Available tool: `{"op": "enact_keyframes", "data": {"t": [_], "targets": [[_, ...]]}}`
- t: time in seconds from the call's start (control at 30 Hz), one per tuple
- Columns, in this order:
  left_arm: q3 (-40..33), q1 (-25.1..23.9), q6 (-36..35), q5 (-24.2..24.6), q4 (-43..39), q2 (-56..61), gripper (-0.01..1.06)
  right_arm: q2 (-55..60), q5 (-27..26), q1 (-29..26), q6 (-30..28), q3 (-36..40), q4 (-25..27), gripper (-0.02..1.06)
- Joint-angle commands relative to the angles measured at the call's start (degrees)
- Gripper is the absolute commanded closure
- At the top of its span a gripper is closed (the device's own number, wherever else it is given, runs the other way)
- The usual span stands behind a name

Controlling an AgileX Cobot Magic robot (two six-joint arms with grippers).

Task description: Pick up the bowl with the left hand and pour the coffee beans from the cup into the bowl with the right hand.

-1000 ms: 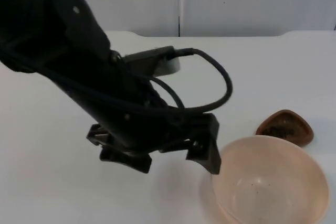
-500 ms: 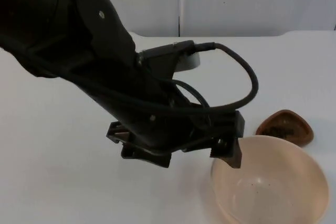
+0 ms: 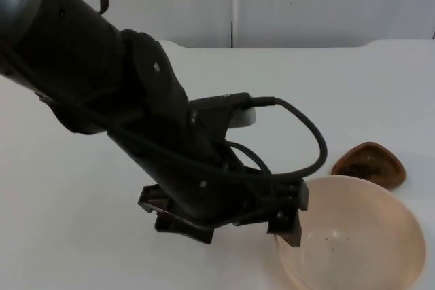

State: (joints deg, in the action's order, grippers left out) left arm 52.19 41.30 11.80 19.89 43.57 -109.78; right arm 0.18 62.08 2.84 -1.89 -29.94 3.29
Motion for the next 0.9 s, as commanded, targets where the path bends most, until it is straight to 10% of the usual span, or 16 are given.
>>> {"op": "enact_keyframes", "data": {"t": [0.0,0.53,0.87], "targets": [[0.6,0.7,-0.4,-0.7,1.1,-0.2,0.11,-0.2,-0.3,-0.3,-0.1,0.4,-0.2,-0.01],[0.8,2.0,-0.4,-2.1,3.9,-1.3,0.22,-0.2,-0.3,-0.3,-0.3,0.4,-0.2,-0.01],[0.8,2.0,-0.4,-1.8,5.3,-1.3,0.81,-0.2,-0.3,-0.3,-0.3,0.4,-0.2,-0.01]]}}
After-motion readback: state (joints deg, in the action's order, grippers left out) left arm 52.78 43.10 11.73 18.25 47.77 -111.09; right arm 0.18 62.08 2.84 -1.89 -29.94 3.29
